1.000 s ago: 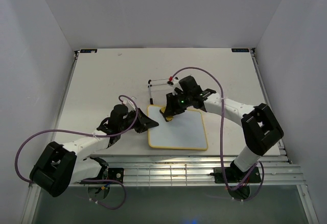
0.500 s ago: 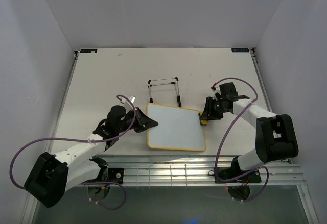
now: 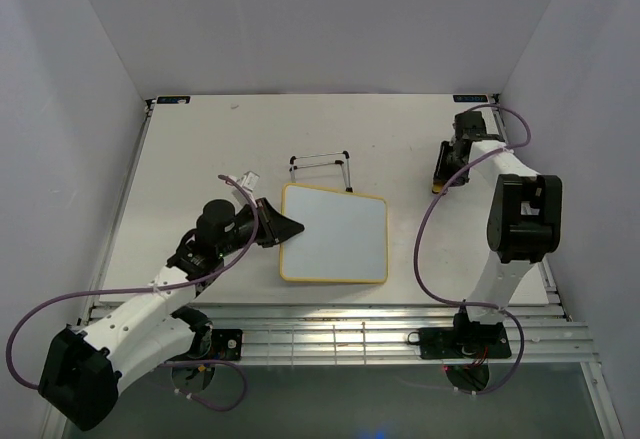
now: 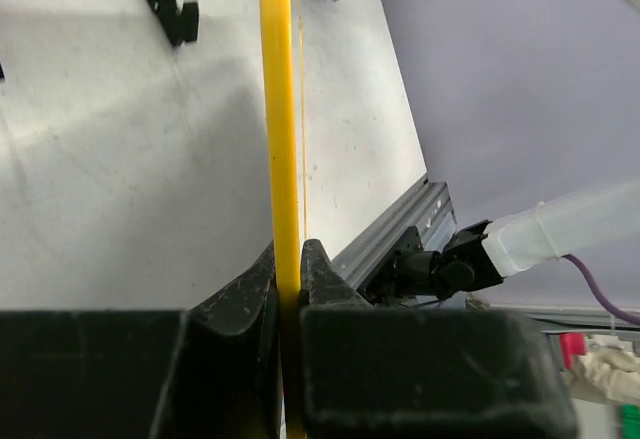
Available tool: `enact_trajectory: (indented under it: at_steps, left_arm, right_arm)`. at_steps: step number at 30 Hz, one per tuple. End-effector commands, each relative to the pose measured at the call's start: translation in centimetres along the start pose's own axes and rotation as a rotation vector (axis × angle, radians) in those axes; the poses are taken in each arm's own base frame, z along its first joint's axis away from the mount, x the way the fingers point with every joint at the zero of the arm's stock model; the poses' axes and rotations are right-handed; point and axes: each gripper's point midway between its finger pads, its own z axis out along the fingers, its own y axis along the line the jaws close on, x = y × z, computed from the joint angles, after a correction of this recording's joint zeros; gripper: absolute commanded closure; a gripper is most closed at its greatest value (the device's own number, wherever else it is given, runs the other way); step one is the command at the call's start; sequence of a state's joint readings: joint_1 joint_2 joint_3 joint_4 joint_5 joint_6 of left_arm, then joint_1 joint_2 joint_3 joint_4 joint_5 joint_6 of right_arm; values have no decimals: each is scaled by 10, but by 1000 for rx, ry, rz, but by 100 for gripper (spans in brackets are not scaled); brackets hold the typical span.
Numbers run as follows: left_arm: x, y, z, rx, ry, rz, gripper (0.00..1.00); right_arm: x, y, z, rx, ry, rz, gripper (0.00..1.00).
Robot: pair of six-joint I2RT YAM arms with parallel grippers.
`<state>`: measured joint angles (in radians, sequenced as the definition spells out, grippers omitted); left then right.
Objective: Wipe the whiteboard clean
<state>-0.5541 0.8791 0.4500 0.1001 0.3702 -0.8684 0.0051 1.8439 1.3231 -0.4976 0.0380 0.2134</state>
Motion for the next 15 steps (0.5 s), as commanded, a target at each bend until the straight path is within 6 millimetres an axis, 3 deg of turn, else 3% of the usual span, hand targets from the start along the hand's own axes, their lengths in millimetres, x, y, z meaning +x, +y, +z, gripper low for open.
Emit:
enact_trajectory:
  at_steps: [1, 3, 7, 8, 11, 15]
  left_arm:
    - [-37, -46, -6, 114, -98, 147, 100]
    - [-47, -54, -6, 111, -119, 170, 100]
    - [-65, -76, -9, 161, -160, 228, 100]
    - [-72, -80, -9, 157, -177, 236, 100]
    - [-89, -82, -5, 125, -228, 275, 100]
    - [-116, -94, 2, 150, -266, 308, 100]
  right_arm:
    - [-5, -20, 6, 73, 46, -10, 80]
    - [-1, -21, 12, 74, 78, -16, 76]
    - [-3, -19, 13, 58, 84, -17, 51]
    - [-3, -19, 11, 58, 85, -17, 49]
    - [-8, -18, 2, 51, 63, -8, 33]
    - [-13, -18, -15, 36, 35, 3, 30]
